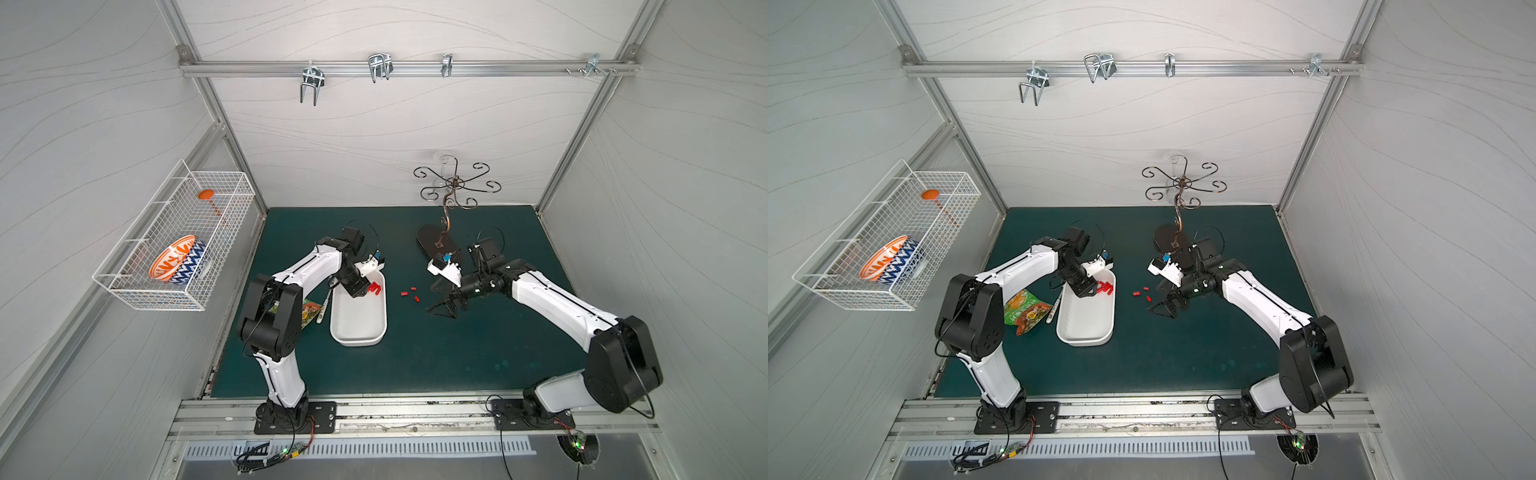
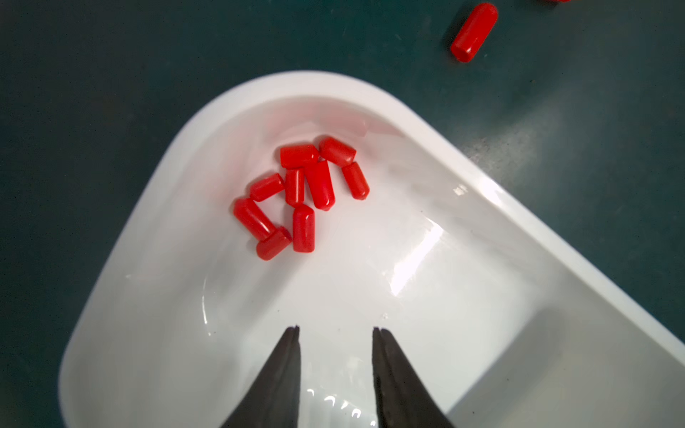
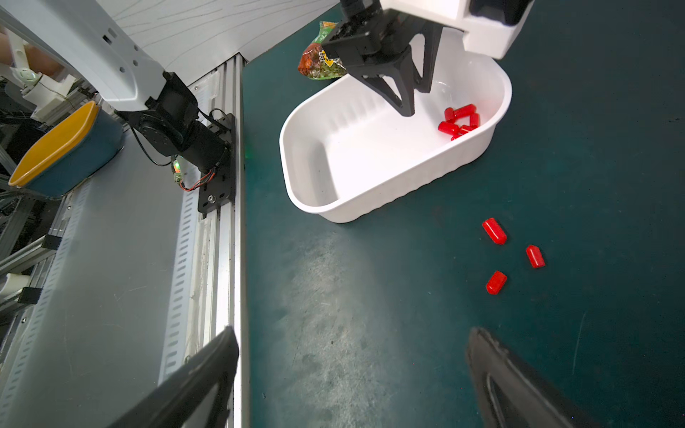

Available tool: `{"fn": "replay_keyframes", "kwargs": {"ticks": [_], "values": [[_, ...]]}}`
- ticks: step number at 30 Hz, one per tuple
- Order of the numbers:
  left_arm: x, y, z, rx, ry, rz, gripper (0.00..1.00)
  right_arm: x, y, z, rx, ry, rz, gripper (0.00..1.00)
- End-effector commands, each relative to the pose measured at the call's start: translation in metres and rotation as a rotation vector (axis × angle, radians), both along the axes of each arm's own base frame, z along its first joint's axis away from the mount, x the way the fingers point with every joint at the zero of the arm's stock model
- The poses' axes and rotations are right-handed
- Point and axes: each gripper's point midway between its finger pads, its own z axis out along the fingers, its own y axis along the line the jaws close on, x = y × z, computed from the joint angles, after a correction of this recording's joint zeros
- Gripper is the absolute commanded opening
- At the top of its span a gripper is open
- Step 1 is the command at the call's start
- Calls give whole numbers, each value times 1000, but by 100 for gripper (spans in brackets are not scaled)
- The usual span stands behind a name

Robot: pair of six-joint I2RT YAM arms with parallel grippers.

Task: Take the screw protection sleeves out of the storage box
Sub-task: Pick up the screw protection sleeve from the storage box.

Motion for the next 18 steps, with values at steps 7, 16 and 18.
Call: {"fn": "replay_keyframes", "kwargs": {"ticks": [7,16,18], "values": [[29,-18,-5,2,-59,-26,30,15,-14,9,24,-25,-56,99],[37,-23,-19,39,-55,-54,23,17,-16,10,28,-30,-63,99],[36,-22,-23,49,-47,-59,23,17,-16,10,28,-30,-65,99]]}}
